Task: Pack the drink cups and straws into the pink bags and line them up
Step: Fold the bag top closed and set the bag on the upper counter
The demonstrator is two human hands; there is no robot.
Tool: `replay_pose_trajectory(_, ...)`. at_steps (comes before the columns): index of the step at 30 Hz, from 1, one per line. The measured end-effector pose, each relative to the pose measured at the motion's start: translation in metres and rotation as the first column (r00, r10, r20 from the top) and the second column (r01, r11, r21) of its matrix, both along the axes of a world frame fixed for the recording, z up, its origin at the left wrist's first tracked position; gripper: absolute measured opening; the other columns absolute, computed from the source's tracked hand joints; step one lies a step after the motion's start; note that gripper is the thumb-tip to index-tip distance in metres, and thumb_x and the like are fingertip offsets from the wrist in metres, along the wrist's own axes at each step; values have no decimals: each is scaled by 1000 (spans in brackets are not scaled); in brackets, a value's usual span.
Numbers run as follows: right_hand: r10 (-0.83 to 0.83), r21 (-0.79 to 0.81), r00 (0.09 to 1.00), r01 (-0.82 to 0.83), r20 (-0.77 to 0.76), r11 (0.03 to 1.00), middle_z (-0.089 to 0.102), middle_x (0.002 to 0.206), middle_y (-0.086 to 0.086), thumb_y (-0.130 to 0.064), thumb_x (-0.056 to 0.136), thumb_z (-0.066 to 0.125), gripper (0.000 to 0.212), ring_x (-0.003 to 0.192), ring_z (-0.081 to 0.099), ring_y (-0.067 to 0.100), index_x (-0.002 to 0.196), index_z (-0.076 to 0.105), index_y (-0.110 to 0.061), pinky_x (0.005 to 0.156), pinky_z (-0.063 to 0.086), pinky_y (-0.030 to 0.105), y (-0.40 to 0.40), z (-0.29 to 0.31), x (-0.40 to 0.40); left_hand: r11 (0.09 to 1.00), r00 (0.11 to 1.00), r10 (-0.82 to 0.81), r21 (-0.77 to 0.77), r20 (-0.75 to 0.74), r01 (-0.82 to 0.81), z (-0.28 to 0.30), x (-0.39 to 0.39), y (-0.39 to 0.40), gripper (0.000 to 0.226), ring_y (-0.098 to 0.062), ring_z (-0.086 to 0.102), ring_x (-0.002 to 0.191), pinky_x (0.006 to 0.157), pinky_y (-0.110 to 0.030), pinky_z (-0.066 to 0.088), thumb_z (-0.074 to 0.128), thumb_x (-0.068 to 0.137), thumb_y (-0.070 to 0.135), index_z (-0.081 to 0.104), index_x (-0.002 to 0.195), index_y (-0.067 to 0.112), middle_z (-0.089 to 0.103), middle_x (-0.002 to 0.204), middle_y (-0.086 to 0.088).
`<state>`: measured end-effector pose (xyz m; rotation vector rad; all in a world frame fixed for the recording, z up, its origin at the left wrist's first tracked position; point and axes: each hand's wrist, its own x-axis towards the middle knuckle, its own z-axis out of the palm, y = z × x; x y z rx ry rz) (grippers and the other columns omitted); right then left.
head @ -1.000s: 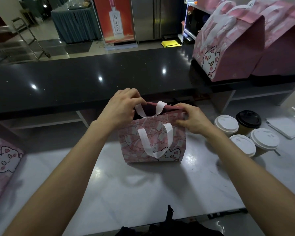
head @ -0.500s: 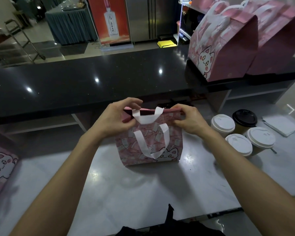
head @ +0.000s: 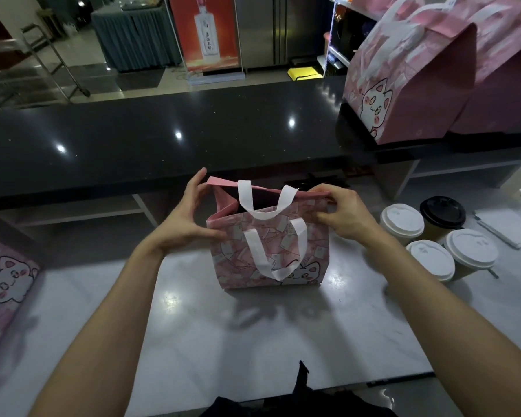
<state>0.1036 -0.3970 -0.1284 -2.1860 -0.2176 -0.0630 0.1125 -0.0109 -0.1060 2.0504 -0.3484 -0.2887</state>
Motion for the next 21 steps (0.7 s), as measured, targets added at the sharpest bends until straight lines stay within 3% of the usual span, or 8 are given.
replay_pose_trajectory(2, -16, -1, 1000, 16, 1, 1000, 76, 105, -25, -31, 82, 93, 38, 105, 70, -3, 109, 73, -49, 90, 63, 33, -2, 1, -1, 998, 998, 33, 52, 60, -36, 5, 7, 0, 116, -9, 47, 147, 125, -44, 38, 106, 63, 35, 38, 155, 60, 52, 155, 15)
replay_pose_trajectory(4, -22, 0, 1000, 22, 23, 1000, 72, 107, -30, -35, 80, 94, 38, 104, 67, -7, 109, 72, -49, 84, 61, 26, -4, 2, -3, 996, 991, 61, 54, 119, -68, 4, 9, -2, 74, -4, 64, 129, 117, -50, 52, 102, 73, 27, 63, 133, 47, 68, 132, 17)
replay_pose_trajectory(7, -23, 10, 998, 23, 56, 1000, 72, 107, -30, -33, 81, 94, 37, 104, 68, -5, 109, 74, -45, 85, 61, 26, -5, 1, -7, 994, 977, 105, -1, 187, -107, -4, 4, -7, 41, -5, 69, 123, 111, -47, 57, 93, 85, 20, 73, 119, 32, 75, 125, 14)
replay_pose_trajectory(10, -19, 6, 995, 19, 96, 1000, 72, 108, -30, -33, 84, 90, 38, 107, 67, -5, 115, 73, -43, 89, 62, 29, -4, -2, -8, 985, 955, 174, -60, 240, -165, -12, -2, -16, 30, -6, 70, 123, 104, -42, 62, 85, 94, 19, 73, 119, 28, 76, 127, 15)
replay_pose_trajectory(14, -14, -11, 991, 15, 132, 1000, 71, 117, -19, -35, 88, 86, 57, 113, 68, 5, 130, 50, -50, 86, 61, 30, -2, -4, -10, 966, 922, 259, -99, 288, -240, -21, -5, -26, 36, -5, 69, 120, 92, -34, 66, 82, 96, 16, 58, 119, 29, 74, 119, 23)
replay_pose_trajectory(17, -17, -88, 985, 32, 174, 996, 66, 115, -17, -19, 94, 82, 55, 107, 69, 14, 123, 45, -47, 83, 64, 36, -2, -11, -9, 962, 909, 270, -121, 316, -244, -24, -5, -26, 37, -10, 69, 125, 92, -37, 65, 79, 96, 15, 50, 115, 27, 78, 121, 16)
replay_pose_trajectory(21, 1, -190, 972, 45, 235, 981, 59, 120, -12, -8, 95, 74, 53, 107, 63, 21, 114, 47, -48, 82, 61, 36, -3, -14, -7, 966, 899, 249, -25, 360, -258, -28, -2, -23, 24, -5, 69, 121, 94, -35, 66, 75, 98, 4, 59, 105, 22, 77, 118, 21)
